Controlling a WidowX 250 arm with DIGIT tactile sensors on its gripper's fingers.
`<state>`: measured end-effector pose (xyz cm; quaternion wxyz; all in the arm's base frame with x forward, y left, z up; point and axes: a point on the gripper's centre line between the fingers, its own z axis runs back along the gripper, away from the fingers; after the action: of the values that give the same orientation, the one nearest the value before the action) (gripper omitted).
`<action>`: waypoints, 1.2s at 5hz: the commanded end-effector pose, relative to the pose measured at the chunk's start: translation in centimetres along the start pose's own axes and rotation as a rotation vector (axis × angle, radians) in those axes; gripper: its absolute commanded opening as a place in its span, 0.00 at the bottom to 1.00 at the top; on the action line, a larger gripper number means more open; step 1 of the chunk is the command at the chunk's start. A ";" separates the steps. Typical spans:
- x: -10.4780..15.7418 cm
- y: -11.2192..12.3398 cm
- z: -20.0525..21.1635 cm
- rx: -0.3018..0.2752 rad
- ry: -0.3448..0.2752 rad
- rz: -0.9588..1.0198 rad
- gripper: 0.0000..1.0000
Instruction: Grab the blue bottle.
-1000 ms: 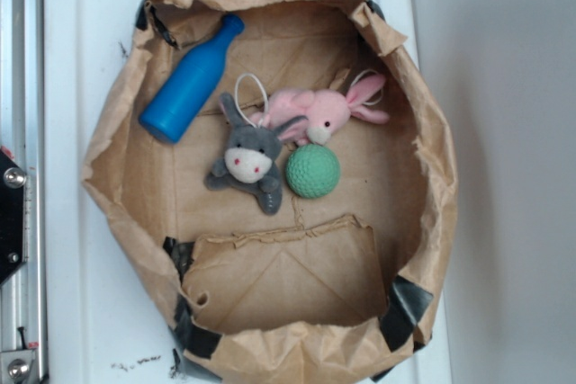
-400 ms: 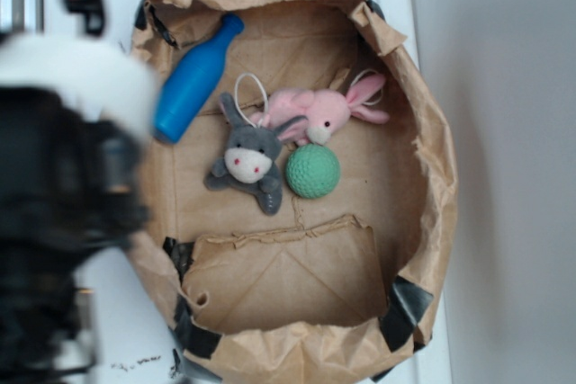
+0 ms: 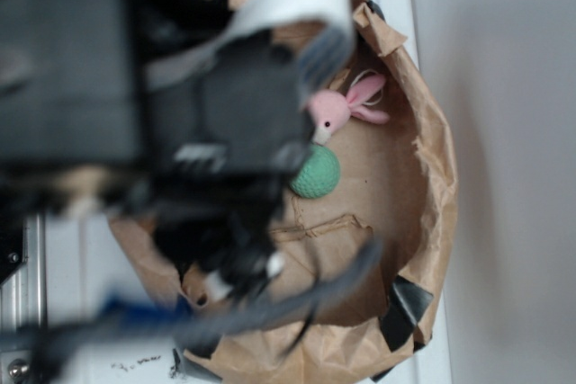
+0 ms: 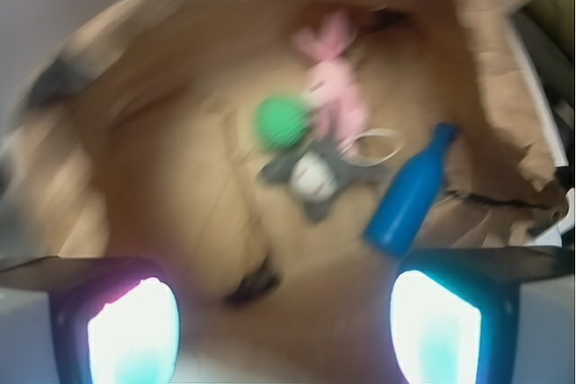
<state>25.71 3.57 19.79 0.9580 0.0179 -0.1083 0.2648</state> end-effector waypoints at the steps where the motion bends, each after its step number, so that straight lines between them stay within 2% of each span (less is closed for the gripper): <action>1: 3.7 2.6 -2.2 0.051 -0.009 0.123 1.00; 4: 3.7 2.6 -2.2 0.051 -0.009 0.123 1.00; 5: 2.4 3.0 -5.6 0.070 -0.059 0.103 1.00; 6: 2.1 3.6 -7.7 0.070 -0.081 0.083 1.00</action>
<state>27.33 7.45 11.15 0.9432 0.0591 -0.1172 0.3052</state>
